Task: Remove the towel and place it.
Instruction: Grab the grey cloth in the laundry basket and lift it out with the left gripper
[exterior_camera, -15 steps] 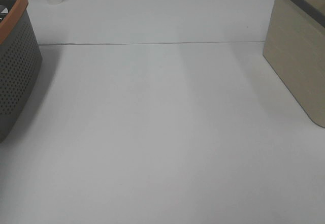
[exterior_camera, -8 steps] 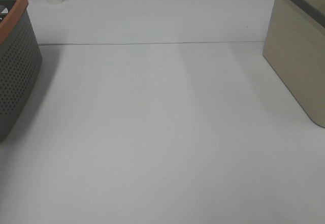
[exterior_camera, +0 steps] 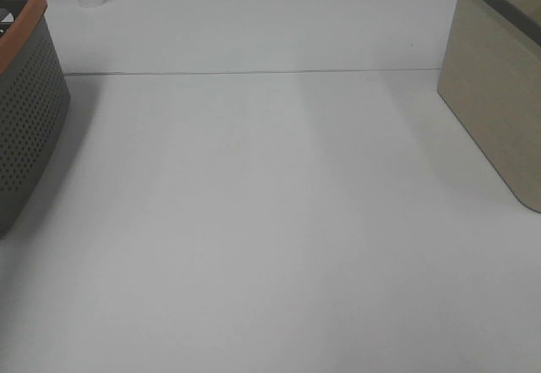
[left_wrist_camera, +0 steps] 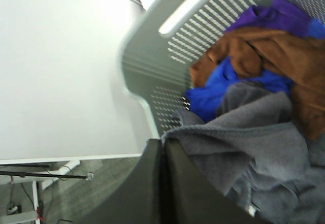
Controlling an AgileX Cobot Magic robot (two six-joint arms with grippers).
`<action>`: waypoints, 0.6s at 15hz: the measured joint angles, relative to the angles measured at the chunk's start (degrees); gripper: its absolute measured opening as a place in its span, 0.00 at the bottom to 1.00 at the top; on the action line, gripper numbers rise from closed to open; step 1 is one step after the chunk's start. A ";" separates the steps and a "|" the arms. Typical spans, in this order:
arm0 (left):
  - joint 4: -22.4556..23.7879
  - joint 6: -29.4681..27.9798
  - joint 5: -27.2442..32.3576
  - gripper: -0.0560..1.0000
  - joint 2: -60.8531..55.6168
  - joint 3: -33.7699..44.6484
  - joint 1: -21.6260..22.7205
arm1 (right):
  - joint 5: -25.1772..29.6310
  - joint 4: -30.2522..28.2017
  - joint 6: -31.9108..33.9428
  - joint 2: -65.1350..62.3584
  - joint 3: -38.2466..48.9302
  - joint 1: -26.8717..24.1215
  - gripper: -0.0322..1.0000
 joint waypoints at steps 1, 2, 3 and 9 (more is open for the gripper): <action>0.00 -0.74 -0.63 0.05 -0.34 -1.03 0.00 | 0.00 0.00 0.00 0.00 0.00 0.00 0.70; 0.00 -2.12 -1.09 0.05 -0.40 -2.23 0.00 | 0.00 0.00 0.00 0.00 0.00 0.00 0.70; -0.06 -4.07 -1.66 0.05 -0.40 -3.67 0.00 | 0.00 0.00 0.00 0.00 0.00 0.00 0.70; -4.87 -7.51 -3.32 0.05 -0.63 -12.26 -0.69 | 0.00 0.00 0.00 0.00 0.00 0.00 0.70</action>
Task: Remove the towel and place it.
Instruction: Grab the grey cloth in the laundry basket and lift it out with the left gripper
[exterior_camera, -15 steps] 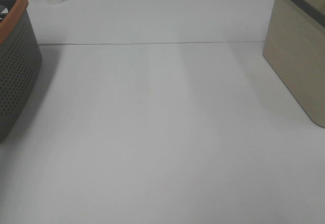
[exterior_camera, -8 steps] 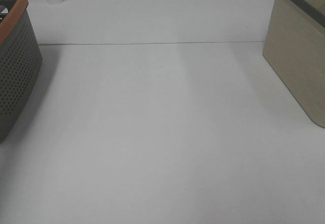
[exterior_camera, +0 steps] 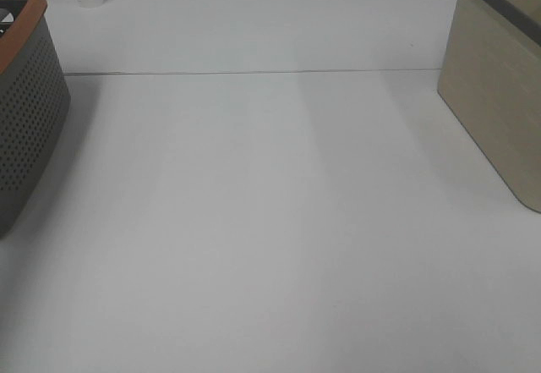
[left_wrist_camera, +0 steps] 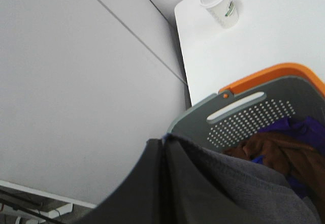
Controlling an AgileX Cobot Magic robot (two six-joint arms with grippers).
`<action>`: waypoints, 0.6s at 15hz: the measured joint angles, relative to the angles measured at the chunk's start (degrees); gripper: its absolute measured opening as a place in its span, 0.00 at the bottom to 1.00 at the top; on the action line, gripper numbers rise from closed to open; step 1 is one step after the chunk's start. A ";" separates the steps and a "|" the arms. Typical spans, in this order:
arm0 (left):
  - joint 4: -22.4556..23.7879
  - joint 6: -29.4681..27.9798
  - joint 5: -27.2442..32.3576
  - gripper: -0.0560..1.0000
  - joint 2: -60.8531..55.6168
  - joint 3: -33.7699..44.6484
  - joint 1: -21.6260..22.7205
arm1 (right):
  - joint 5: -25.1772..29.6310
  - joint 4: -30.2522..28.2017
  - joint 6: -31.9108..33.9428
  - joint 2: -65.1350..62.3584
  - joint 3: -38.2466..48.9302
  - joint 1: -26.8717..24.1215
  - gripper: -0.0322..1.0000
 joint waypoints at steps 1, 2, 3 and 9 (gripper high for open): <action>-0.57 0.69 -0.80 0.05 -0.06 -0.97 -0.80 | 0.00 0.00 0.00 0.00 0.00 0.00 0.70; -0.97 1.38 -2.06 0.05 -0.06 -1.83 -1.72 | 0.00 0.00 0.00 0.00 0.00 0.00 0.70; -1.15 1.43 -2.86 0.05 -0.06 -2.23 -2.23 | 0.00 0.00 0.00 0.00 0.00 0.00 0.70; -2.41 1.66 -14.38 0.05 -0.11 -6.70 -10.77 | 0.00 0.00 0.00 0.00 0.00 0.00 0.70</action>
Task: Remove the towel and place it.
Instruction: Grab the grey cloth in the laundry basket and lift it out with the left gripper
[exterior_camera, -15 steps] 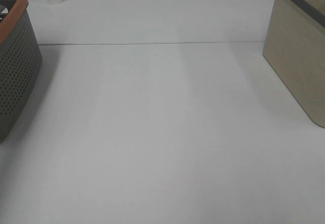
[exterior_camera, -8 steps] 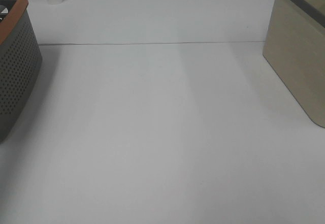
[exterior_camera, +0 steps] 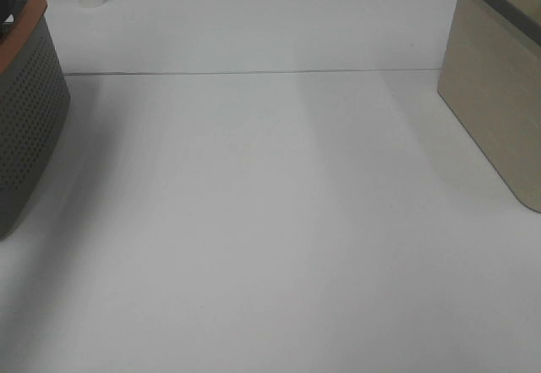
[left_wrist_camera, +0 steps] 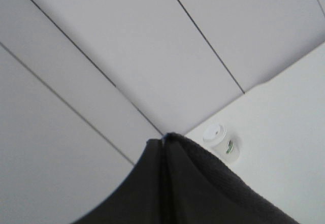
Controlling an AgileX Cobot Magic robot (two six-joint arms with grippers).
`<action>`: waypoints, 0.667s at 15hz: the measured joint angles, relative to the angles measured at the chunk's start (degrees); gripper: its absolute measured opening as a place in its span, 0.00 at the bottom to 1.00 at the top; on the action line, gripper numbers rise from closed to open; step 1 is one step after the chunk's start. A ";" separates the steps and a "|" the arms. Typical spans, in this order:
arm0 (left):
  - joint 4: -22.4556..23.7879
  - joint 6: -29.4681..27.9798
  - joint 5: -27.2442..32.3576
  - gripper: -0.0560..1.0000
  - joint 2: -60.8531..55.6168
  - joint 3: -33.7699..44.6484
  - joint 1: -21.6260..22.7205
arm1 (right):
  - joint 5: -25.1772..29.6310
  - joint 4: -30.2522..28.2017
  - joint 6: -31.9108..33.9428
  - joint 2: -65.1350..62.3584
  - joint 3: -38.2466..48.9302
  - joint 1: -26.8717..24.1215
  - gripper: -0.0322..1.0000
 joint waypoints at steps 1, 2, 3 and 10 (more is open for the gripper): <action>-0.80 0.06 -2.86 0.05 0.00 0.00 -1.66 | 0.00 0.00 0.00 0.00 0.00 0.00 0.70; -1.15 0.11 -4.53 0.05 0.00 0.00 -2.52 | 0.00 0.00 0.06 0.00 0.00 0.00 0.70; -1.89 0.11 -7.62 0.05 0.00 0.00 -4.07 | 0.00 0.00 0.06 0.00 0.00 0.00 0.70; -8.08 0.11 -20.91 0.05 0.00 -0.29 -10.71 | 0.00 0.00 0.06 0.00 0.00 0.00 0.70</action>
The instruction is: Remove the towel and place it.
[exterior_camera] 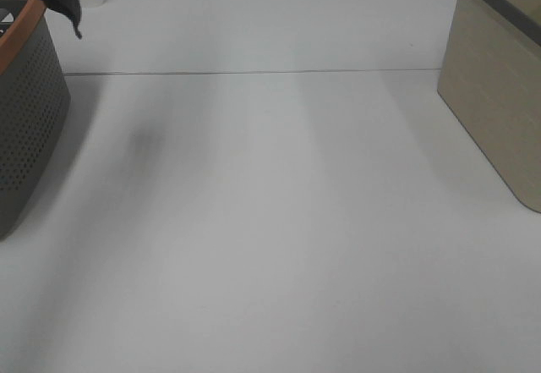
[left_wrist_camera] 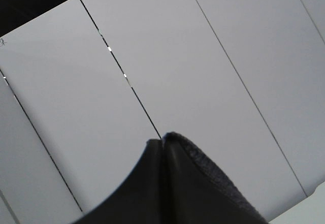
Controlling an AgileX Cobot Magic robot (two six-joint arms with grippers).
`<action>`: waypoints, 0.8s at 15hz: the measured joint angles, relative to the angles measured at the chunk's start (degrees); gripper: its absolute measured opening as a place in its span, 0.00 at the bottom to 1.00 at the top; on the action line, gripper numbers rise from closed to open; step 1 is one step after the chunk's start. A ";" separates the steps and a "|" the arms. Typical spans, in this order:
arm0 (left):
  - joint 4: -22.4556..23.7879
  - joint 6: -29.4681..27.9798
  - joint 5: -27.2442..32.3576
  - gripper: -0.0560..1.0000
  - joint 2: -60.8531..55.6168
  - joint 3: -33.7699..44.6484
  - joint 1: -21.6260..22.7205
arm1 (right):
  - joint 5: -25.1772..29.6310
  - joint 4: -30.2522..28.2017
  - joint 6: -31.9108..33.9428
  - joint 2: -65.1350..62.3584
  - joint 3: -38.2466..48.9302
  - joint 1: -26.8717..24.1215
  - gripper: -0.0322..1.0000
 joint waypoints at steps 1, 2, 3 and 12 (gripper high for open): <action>-0.69 0.00 -0.29 0.05 0.00 0.00 -0.34 | 0.00 0.00 0.00 0.00 0.00 0.00 0.70; -1.72 0.00 -0.46 0.05 0.00 0.00 -0.92 | 0.00 0.00 0.00 0.00 0.00 0.00 0.70; -2.92 0.00 -0.46 0.05 0.00 0.00 -1.49 | 0.00 0.00 0.00 0.00 0.00 0.00 0.70; -18.85 0.29 20.63 0.05 3.95 0.00 -2.12 | 0.00 0.17 -0.63 0.00 0.00 0.00 0.70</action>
